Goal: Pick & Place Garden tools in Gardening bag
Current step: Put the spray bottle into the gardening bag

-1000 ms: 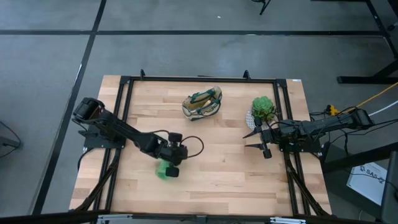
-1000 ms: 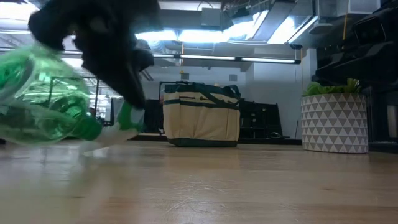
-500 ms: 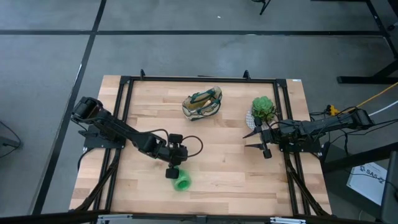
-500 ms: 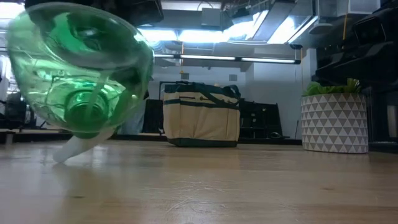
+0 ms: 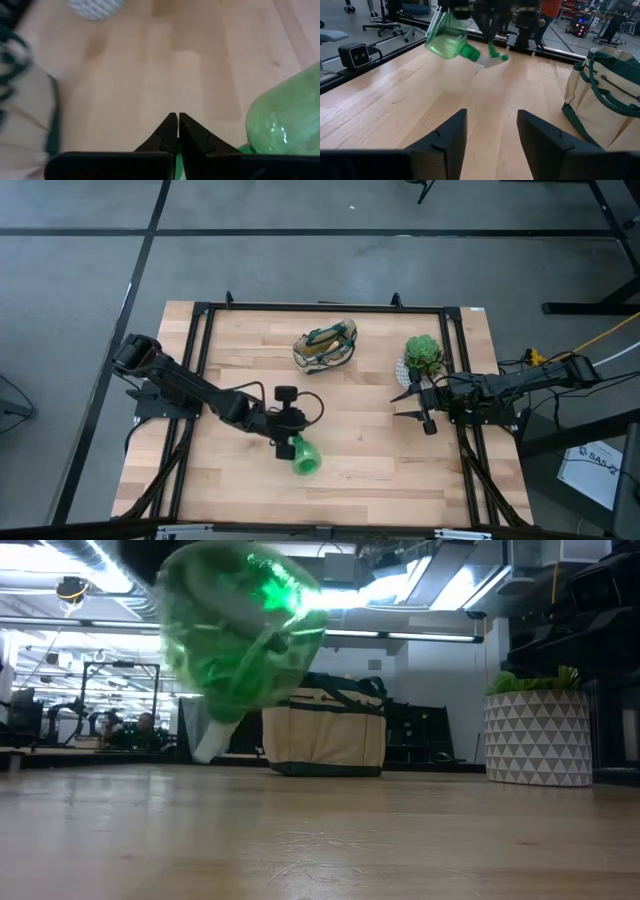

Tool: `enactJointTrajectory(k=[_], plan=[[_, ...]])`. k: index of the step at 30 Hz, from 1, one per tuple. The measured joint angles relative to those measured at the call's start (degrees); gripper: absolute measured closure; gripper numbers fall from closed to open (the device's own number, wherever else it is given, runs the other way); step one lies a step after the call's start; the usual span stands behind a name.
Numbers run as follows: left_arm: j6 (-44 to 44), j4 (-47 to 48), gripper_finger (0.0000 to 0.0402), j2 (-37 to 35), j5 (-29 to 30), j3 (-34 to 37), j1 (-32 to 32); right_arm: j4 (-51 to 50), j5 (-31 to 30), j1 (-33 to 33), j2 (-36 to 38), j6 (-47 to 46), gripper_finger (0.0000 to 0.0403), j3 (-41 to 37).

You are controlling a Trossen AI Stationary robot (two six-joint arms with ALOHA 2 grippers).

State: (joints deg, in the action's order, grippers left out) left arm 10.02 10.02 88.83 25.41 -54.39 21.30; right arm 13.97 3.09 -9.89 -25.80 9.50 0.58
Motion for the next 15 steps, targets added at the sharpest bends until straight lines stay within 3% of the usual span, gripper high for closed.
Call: enactJointTrajectory(k=[9, 15], plan=[[-4.4, -0.2, 0.0399, -6.8, 10.0, 0.0, -1.9, 0.0, 0.0, 0.0, 0.0, 0.0, 0.0227, 0.0], [-7.4, 0.0, 0.0398, -10.6, 20.9, 0.0, -3.0, 0.0, 0.0, 0.0, 0.0, 0.0, 0.0227, 0.0]])
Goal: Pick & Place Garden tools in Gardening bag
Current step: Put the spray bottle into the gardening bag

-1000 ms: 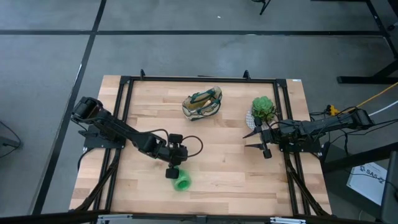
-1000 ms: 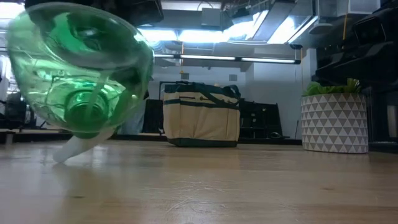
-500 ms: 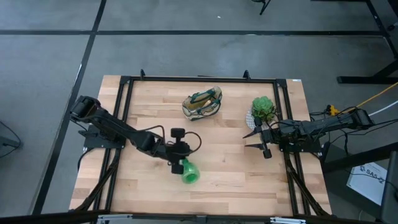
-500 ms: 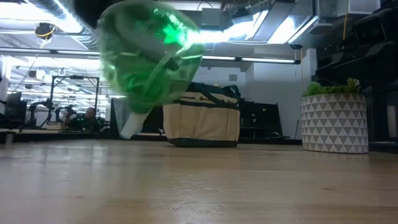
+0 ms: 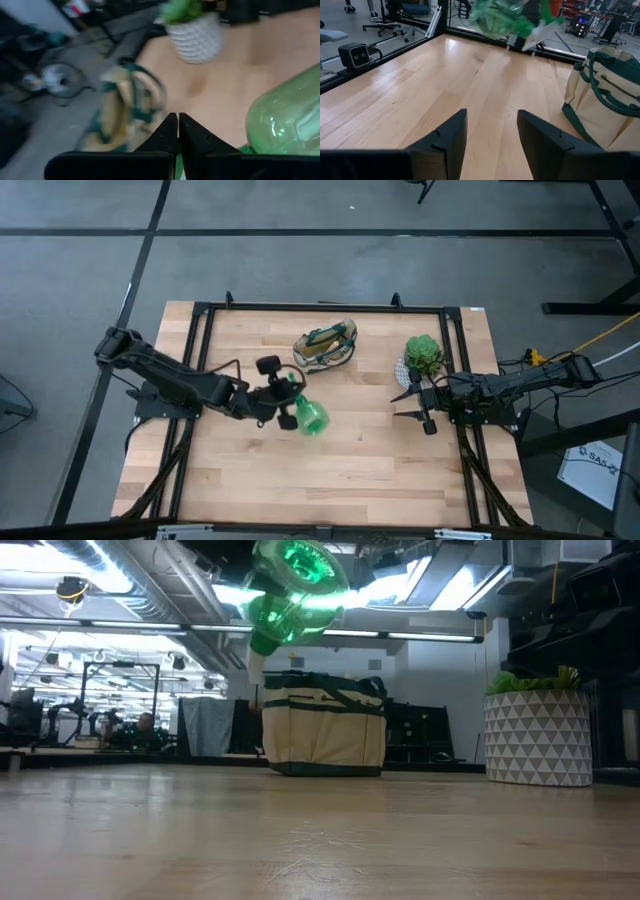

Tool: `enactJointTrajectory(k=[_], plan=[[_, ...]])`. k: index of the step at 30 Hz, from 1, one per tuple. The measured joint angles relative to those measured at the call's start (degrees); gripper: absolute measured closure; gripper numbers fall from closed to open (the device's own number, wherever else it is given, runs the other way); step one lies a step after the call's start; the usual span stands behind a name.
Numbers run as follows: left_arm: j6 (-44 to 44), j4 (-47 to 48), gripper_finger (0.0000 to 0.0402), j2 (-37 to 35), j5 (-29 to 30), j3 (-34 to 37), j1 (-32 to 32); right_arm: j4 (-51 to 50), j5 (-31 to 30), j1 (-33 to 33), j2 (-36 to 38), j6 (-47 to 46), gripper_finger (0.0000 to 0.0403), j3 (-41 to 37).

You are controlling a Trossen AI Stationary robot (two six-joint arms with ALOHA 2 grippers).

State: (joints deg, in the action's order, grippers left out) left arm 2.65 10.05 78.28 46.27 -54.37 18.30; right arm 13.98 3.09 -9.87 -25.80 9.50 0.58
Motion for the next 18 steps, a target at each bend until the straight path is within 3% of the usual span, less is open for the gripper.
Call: enactJointTrajectory(k=[10, 18], plan=[[-2.5, -0.5, 0.0398, -1.2, 16.9, 0.0, -7.0, 0.0, 0.0, 0.0, 0.0, 0.0, 0.0227, 0.0], [-3.9, -3.5, 0.0399, -0.9, 18.8, -3.5, -17.0, 0.0, 0.0, 0.0, 0.0, 0.0, 0.0227, 0.0]])
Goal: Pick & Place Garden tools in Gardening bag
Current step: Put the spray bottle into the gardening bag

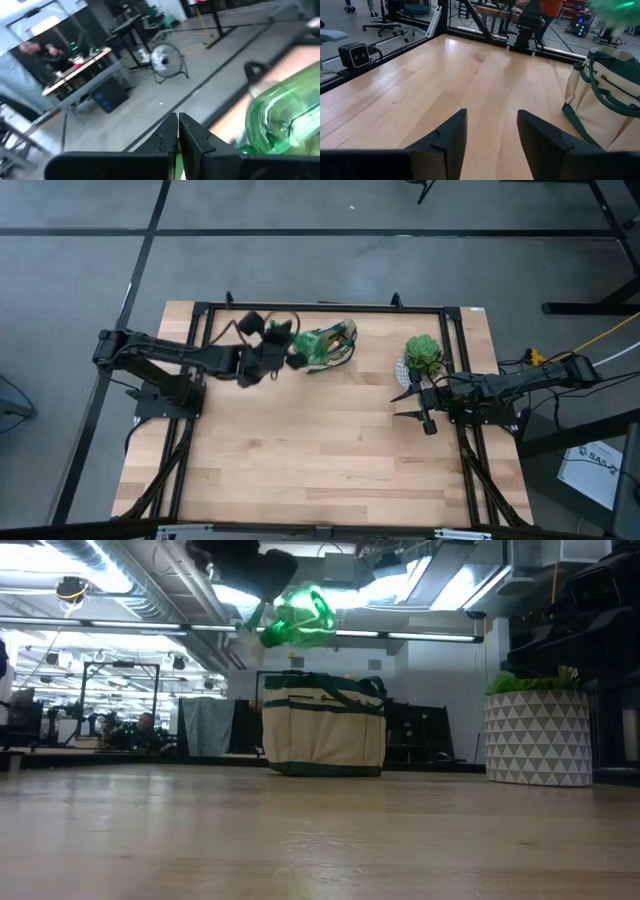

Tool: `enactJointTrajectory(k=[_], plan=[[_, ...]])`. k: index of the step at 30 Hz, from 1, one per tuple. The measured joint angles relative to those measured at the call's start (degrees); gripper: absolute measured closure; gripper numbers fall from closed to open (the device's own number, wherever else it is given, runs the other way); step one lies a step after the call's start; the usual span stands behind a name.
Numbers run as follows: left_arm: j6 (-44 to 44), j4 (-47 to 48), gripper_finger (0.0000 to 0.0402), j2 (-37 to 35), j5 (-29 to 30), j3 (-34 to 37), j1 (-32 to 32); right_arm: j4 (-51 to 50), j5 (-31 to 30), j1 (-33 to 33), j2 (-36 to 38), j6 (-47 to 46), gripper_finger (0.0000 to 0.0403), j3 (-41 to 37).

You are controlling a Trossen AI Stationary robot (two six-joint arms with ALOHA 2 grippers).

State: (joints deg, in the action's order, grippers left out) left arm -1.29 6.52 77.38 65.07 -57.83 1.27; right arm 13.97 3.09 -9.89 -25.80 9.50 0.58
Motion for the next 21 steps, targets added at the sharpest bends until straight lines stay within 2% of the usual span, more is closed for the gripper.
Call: enactJointTrajectory(k=[7, 11, 15, 21], plan=[[-4.4, 0.1, 0.0399, 2.6, -1.2, -6.5, -4.9, 0.0, 0.0, 0.0, 0.0, 0.0, 0.0227, 0.0], [-7.4, -2.1, 0.0399, 5.9, -6.1, -10.5, -6.1, 0.0, 0.0, 0.0, 0.0, 0.0, 0.0227, 0.0], [-14.6, -8.0, 0.0399, 9.0, -17.7, -12.3, -7.1, 0.0, 0.0, 0.0, 0.0, 0.0, 0.0227, 0.0], [-35.8, -9.8, 0.0399, 10.3, -40.5, -12.1, -10.1, 0.0, 0.0, 0.0, 0.0, 0.0, 0.0227, 0.0]])
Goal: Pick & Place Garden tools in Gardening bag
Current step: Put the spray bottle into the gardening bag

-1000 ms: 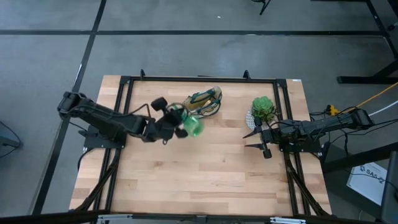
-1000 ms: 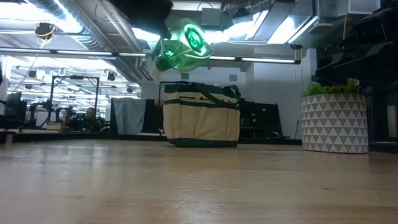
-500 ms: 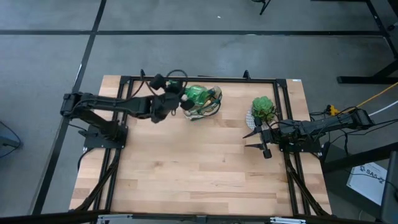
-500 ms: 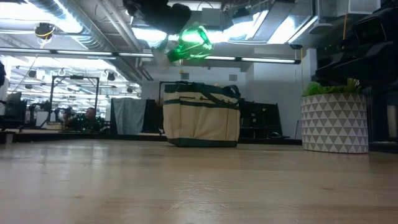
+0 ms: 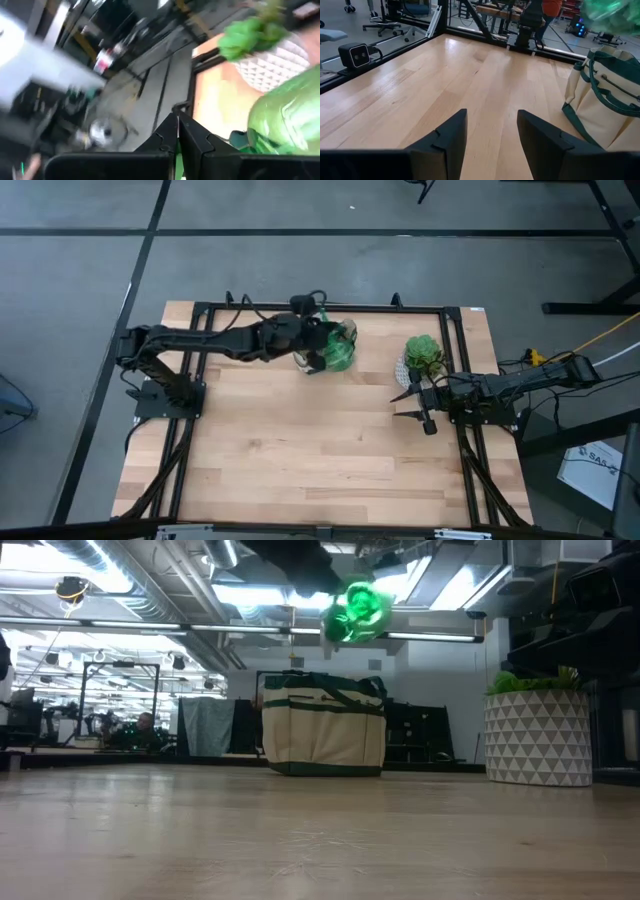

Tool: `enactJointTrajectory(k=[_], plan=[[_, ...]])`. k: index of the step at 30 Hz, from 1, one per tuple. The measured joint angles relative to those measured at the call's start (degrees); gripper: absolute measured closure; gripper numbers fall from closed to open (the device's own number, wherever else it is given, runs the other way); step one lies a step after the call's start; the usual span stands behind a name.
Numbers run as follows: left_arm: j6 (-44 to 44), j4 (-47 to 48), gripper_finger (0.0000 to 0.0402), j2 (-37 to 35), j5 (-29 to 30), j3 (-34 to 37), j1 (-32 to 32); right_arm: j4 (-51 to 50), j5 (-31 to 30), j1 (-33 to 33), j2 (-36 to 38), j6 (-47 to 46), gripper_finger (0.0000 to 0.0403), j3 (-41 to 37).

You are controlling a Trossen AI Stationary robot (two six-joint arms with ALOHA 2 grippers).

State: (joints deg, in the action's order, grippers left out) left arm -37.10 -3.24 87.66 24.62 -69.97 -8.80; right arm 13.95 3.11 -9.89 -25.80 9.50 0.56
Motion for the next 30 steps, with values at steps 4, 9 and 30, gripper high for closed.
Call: enactJointTrajectory(k=[4, 9, 30], plan=[[-10.7, -0.2, 0.0399, -0.5, -2.1, 0.2, -1.5, 0.0, 0.0, 0.0, 0.0, 0.0, 0.0227, 0.0], [-25.6, -1.3, 0.0399, -0.5, 10.9, 0.2, -1.8, 0.0, 0.0, 0.0, 0.0, 0.0, 0.0227, 0.0], [-42.0, -2.8, 0.0396, 9.0, 19.1, 0.2, -0.2, 0.0, 0.0, 0.0, 0.0, 0.0, 0.0227, 0.0]])
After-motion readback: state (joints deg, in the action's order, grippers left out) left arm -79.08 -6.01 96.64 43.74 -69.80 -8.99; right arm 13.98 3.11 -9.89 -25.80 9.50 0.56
